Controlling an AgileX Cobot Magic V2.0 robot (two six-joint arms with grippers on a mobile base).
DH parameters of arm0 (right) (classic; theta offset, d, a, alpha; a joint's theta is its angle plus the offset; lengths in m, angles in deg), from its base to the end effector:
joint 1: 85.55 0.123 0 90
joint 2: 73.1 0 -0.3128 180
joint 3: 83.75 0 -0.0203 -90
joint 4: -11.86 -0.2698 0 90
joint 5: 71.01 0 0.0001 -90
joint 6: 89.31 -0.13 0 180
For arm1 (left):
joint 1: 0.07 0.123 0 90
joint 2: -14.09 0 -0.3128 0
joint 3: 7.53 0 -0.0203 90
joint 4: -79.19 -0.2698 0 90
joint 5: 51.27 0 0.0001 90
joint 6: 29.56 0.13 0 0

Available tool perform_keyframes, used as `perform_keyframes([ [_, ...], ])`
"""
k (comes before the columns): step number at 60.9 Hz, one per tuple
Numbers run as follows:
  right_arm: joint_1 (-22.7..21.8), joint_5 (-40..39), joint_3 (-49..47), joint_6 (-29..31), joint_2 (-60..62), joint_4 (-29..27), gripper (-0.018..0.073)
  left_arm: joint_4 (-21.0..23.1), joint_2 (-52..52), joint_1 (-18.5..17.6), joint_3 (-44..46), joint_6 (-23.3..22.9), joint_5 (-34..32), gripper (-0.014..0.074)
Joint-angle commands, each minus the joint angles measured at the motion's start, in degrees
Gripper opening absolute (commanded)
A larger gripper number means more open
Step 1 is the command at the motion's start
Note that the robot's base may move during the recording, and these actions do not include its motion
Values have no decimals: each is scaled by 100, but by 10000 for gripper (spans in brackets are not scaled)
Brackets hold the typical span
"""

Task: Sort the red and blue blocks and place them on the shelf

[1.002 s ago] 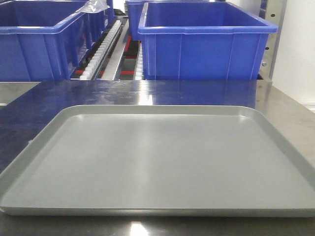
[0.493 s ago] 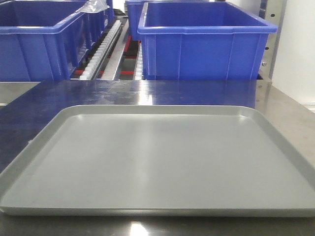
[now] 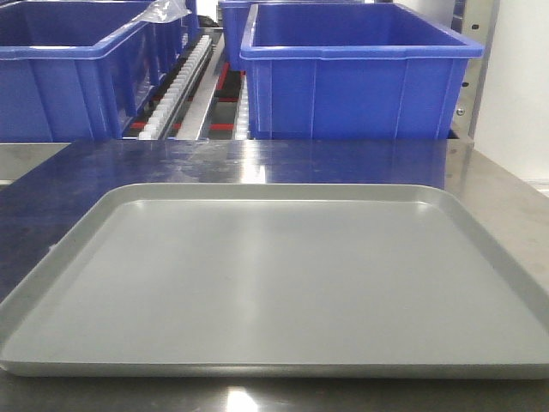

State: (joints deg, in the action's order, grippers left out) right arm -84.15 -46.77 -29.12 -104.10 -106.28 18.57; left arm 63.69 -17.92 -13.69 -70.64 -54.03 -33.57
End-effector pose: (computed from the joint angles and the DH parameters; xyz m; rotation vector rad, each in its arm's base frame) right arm 0.1276 -0.0031 0.2763 0.1554 1.9471 0.0691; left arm 0.1242 -0.0192 0.2359 0.0140 1.9618 -0.1878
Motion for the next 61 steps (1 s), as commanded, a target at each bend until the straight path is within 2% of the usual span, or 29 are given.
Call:
perform_keyframes([
  [1, -40, -453, -165, 12, -19, 30, 49, -37, -24, -3, 173, -43, -480, 126],
  [61, -40, -453, -165, 12, -19, 30, 49, -37, -24, -3, 173, -43, -480, 126],
])
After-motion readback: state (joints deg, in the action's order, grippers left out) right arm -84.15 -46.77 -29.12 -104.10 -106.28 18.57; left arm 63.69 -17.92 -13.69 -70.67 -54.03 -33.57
